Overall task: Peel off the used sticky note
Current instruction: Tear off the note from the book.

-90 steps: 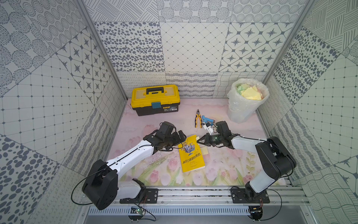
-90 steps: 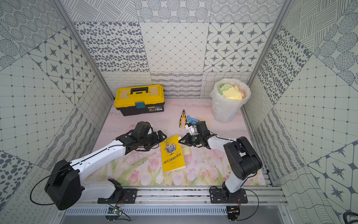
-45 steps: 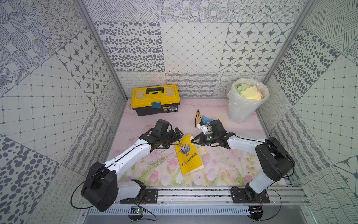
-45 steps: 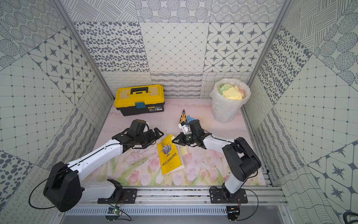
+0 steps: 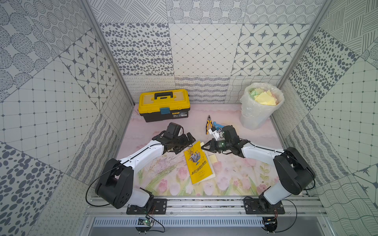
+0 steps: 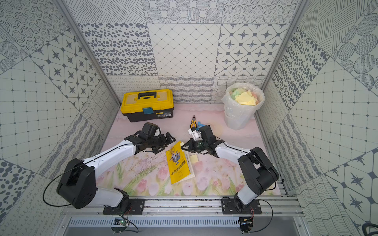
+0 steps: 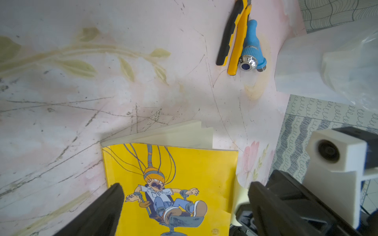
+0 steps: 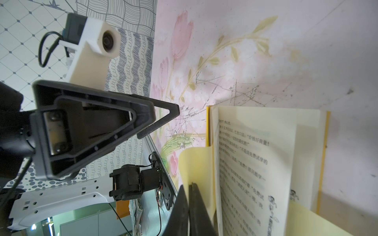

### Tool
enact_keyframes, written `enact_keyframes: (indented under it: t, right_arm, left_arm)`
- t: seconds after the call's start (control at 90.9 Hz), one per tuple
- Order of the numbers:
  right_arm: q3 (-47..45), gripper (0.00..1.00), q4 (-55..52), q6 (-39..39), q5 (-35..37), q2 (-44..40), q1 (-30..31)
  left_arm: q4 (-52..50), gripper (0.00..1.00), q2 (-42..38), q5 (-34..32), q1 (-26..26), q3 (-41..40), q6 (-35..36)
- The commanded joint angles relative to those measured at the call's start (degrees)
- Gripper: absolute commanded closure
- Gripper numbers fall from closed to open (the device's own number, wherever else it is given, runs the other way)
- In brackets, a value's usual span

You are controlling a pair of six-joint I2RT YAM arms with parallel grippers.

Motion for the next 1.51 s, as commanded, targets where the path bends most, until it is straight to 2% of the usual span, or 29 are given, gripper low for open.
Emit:
enact_keyframes:
  t: [0.0,0.099,0.341,0.539,0.704,0.924,1.497]
  right_arm:
    - [-0.5,0.92,4.54,2.94,-0.76,0.06,0.58]
    - [-0.83,0.92,5.13,3.63,-0.48,0.45,0.55]
    - [-1.53,0.92,5.91,5.01,-0.04,0.61,0.55]
    - [-2.99,0.92,9.18,7.58,-0.22,0.91,0.66]
    - [-4.22,0.92,12.23,10.45,0.01,1.26,1.14]
    - [-5.48,0.92,16.13,14.49,0.49,2.14,1.7]
    - [-6.13,0.92,19.41,18.0,1.15,2.78,2.41]
  left_arm:
    - [-2.55,0.0,-3.41,1.7,-0.74,0.89,4.85]
    - [-7.33,0.01,-6.9,-1.61,-2.89,1.08,6.82]
    - [-17.49,0.01,-10.5,-14.28,-14.91,1.77,7.58]
    - [-22.33,0.01,-8.03,-25.35,-25.0,5.08,6.58]
    - [-24.25,0.01,-4.05,-30.95,-29.9,7.78,5.33]
    - [-25.62,0.01,0.81,-34.08,-32.77,11.03,3.94]
    - [-29.81,0.01,10.69,-34.89,-33.38,17.84,5.87]
